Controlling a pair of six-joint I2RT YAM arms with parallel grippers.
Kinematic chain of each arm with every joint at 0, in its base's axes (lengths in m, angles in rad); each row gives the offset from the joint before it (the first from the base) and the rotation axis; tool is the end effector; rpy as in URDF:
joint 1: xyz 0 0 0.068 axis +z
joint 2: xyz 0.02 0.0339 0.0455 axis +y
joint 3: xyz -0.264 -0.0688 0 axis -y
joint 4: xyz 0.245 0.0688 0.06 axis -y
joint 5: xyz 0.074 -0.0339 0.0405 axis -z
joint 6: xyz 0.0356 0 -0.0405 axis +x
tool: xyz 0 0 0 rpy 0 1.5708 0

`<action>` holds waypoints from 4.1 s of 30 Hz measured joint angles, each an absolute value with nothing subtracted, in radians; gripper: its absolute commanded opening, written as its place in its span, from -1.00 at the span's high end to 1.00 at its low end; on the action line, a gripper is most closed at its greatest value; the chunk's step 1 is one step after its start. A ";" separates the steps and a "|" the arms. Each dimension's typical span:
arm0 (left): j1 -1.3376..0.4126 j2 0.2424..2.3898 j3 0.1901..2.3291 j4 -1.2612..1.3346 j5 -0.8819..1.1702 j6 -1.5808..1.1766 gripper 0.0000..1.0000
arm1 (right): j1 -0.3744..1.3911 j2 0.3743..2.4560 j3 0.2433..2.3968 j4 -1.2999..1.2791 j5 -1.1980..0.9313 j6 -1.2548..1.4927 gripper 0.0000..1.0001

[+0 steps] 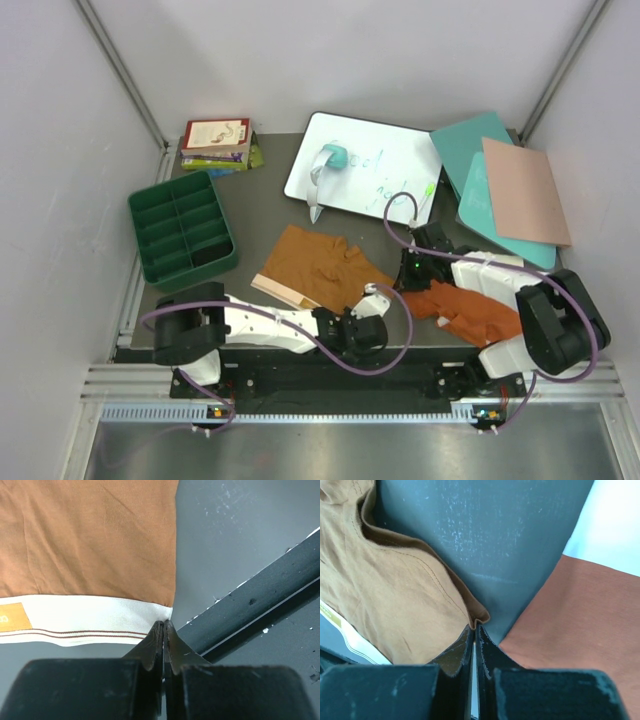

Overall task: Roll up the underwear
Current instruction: Fold the underwear at the center of the board.

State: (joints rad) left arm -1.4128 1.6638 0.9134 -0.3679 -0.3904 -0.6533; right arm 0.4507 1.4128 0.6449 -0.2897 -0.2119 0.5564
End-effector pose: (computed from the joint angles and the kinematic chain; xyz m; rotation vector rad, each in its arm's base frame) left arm 0.0624 -0.3054 0.1570 0.8439 2.4300 -0.2478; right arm 0.2216 0.1156 0.1524 0.0681 2.7305 0.6000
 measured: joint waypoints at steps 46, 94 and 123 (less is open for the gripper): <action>-1.079 0.934 0.422 -0.269 -0.338 -0.865 1.00 | 0.720 1.766 1.330 -0.431 -0.151 0.514 1.00; -1.058 0.876 0.389 -0.542 -0.645 -1.071 1.00 | 0.784 2.037 1.586 -0.396 -0.212 0.528 1.00; -1.020 0.959 0.355 -0.460 -0.635 -1.052 1.00 | 0.783 1.801 1.410 -0.418 -0.150 0.529 -0.33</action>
State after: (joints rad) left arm -1.0199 0.9592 0.3553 -0.4603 -0.6353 -1.0523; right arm 0.7834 1.8011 1.4097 -0.4183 -0.1505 0.5289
